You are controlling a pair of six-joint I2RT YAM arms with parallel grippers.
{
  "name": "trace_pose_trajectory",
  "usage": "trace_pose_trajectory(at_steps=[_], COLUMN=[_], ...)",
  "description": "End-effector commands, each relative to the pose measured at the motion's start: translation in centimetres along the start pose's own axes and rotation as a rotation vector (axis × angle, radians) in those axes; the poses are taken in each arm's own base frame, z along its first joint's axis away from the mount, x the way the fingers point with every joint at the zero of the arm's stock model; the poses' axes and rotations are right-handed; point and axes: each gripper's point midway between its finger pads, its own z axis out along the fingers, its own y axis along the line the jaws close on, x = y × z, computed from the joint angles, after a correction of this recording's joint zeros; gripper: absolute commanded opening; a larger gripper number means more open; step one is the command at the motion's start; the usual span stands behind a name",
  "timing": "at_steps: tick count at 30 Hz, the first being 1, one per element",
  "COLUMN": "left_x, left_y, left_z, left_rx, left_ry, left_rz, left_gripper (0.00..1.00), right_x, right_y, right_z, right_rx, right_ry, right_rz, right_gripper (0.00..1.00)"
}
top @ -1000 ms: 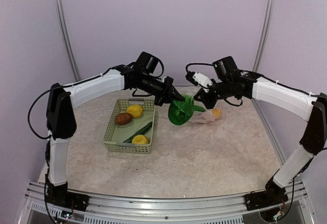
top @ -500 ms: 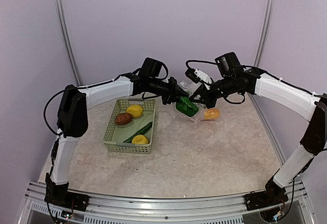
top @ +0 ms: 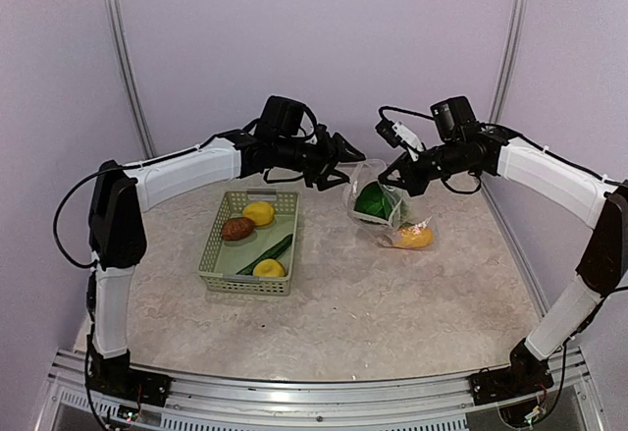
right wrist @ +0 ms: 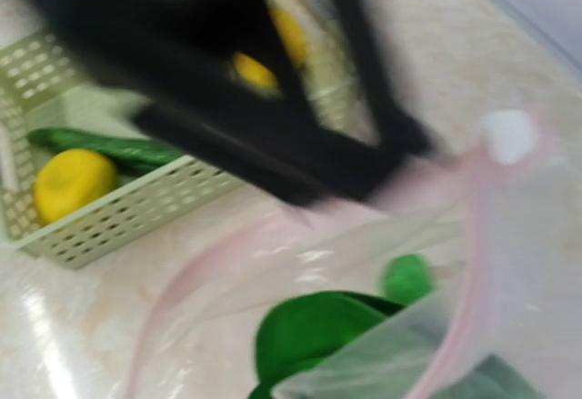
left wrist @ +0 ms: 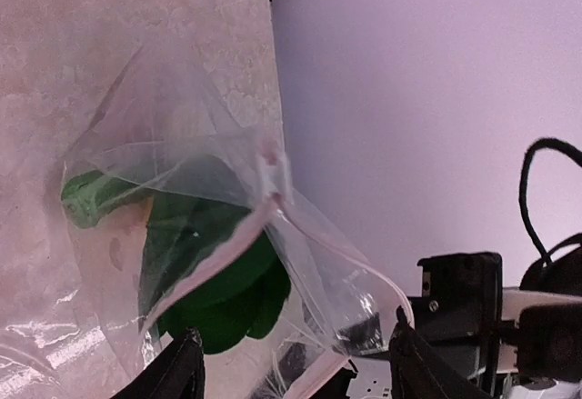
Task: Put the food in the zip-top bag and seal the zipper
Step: Place the fake vegetable in the zipper food storage bag, then adjust the zipper food storage bag.
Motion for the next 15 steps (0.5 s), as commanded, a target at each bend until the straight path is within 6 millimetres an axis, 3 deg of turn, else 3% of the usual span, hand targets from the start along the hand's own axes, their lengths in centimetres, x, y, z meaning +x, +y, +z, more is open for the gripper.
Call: trace_pose_trajectory(at_steps=[1,5,9,13,15], left_x=[1.3,2.1,2.7,2.7,2.5], left_y=[-3.9,-1.6,0.1,3.1,4.6], left_z=[-4.1,-4.3,-2.8,-1.3,-1.1], left_rx=[-0.088,-0.2,-0.242,-0.339,-0.378], left_ry=[-0.136,-0.144,-0.082,-0.054,-0.063], left_rz=[0.266,0.258,0.209,0.165,0.147], left_gripper=[0.62,0.49,0.34,0.33,0.42], right_x=[-0.7,-0.5,-0.1,0.0,0.1], right_y=[-1.4,-1.3,-1.2,-1.1,-1.0], right_z=[-1.1,-0.9,-0.3,-0.1,-0.1], right_rx=[0.041,0.034,0.013,0.003,0.001], right_ry=[-0.047,-0.051,-0.042,-0.041,-0.038], right_rz=[0.023,0.026,0.036,0.04,0.039], right_gripper=[0.0,0.0,0.0,0.0,0.0])
